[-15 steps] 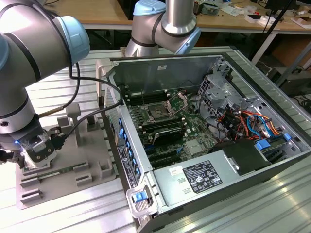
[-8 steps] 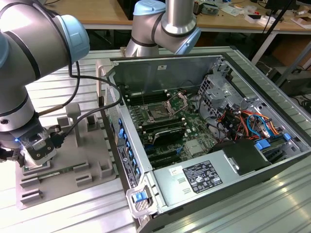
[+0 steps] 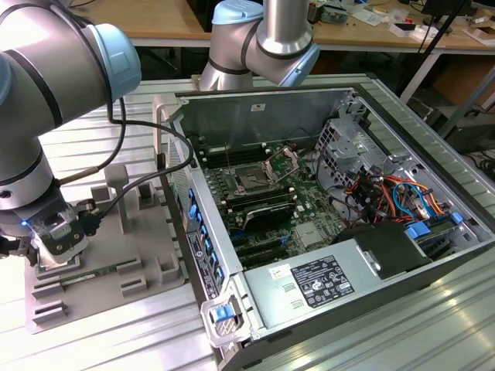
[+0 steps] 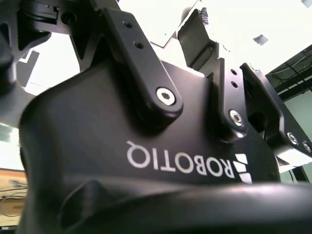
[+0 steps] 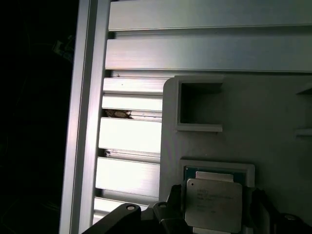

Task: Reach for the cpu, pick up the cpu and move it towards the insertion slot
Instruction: 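Pick up the cpu and move it towards the insertion slot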

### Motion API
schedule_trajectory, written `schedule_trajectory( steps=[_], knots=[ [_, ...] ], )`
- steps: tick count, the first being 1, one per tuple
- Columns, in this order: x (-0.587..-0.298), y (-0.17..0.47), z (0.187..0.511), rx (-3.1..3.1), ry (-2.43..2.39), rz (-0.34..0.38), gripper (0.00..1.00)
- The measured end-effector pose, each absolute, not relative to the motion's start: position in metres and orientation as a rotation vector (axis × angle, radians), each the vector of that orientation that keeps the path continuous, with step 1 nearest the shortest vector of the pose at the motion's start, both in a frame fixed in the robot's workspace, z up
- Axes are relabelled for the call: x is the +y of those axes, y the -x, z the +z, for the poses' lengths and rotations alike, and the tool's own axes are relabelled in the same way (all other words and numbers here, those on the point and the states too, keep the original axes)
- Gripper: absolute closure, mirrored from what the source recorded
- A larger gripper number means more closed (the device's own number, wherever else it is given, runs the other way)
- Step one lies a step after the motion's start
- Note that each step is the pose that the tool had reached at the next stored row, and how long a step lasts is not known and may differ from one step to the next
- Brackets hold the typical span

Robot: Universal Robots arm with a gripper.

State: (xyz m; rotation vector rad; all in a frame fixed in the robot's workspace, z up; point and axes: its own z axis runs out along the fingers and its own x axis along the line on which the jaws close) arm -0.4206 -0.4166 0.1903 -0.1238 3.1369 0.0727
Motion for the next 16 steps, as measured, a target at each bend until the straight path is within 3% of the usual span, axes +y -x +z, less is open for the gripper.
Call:
schedule_trajectory(
  steps=[3,4,6,16],
  knots=[
    [-0.4166,0.4208,0.1903,3.137,0.124,0.073,0.35],
    [-0.4166,0.4209,0.1903,3.137,0.124,0.073,0.42],
    [-0.4166,0.4209,0.1903,3.137,0.124,0.073,0.45],
    [-0.4165,0.4217,0.1908,3.137,0.124,0.074,0.45]
  ],
)
